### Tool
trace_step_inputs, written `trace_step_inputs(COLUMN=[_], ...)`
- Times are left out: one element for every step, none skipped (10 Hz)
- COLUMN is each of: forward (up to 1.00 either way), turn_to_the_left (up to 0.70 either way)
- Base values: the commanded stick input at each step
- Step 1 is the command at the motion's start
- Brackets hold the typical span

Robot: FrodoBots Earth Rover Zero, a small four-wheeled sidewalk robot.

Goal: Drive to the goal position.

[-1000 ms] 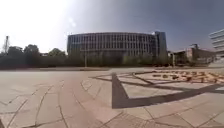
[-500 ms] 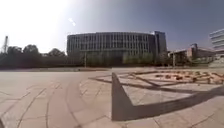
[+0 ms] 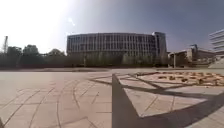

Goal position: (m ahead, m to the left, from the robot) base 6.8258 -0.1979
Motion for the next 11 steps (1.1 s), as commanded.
trace_step_inputs(forward=[0.7, 0.7, 0.7, 0.7, 0.7, 0.7, 0.7, 0.7, 0.7, 0.7, 0.7], turn_to_the_left=[0.0, 0.0, 0.0, 0.0, 0.0, 0.0, 0.0, 0.0, 0.0, 0.0, 0.0])
